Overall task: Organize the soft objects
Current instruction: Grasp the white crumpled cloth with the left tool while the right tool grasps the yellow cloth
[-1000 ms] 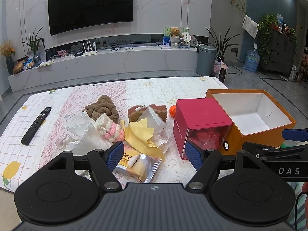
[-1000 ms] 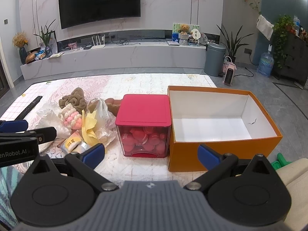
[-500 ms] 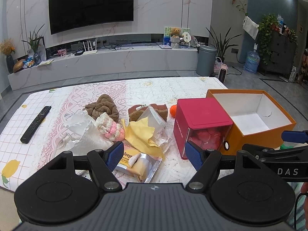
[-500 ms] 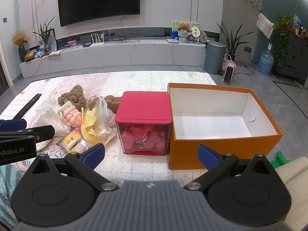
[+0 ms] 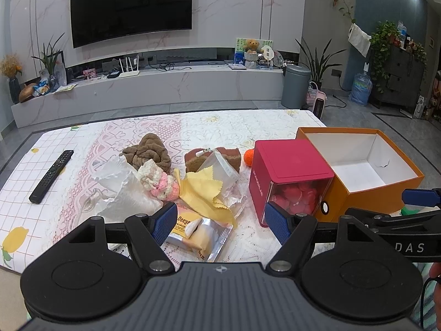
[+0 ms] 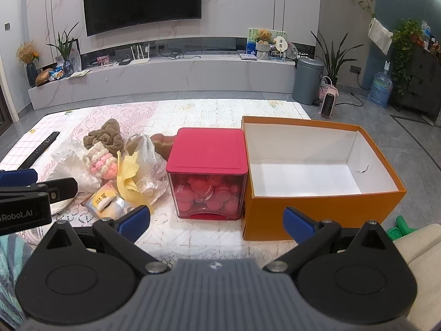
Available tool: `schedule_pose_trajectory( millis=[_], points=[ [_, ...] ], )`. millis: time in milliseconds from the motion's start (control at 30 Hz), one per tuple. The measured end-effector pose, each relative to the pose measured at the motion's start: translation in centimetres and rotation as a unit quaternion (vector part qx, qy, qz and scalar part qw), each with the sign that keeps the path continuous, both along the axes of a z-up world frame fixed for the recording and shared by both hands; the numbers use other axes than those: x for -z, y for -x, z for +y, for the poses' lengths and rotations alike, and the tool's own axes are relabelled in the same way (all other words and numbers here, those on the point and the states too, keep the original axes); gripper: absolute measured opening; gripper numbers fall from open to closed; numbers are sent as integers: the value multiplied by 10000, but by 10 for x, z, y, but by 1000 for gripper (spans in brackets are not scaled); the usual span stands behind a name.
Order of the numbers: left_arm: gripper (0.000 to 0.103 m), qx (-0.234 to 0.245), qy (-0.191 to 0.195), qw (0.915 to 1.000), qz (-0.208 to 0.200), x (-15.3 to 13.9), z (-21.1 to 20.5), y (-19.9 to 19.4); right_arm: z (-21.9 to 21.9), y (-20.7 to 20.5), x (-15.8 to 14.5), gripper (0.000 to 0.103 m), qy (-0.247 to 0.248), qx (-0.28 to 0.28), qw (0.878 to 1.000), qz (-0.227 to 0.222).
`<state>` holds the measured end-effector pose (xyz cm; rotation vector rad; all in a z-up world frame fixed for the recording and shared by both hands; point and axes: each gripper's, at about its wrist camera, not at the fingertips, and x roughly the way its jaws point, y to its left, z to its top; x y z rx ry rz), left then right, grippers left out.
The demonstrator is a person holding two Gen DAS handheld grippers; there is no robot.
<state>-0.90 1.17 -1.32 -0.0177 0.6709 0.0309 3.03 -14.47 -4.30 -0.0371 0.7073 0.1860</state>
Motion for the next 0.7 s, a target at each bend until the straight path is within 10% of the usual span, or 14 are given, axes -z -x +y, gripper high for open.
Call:
schedule_pose_trajectory(
  millis=[700],
  points=[
    [59, -221, -128, 9997, 64, 21, 33, -1, 27, -12, 21, 92, -239, -687, 9973, -89]
  ],
)
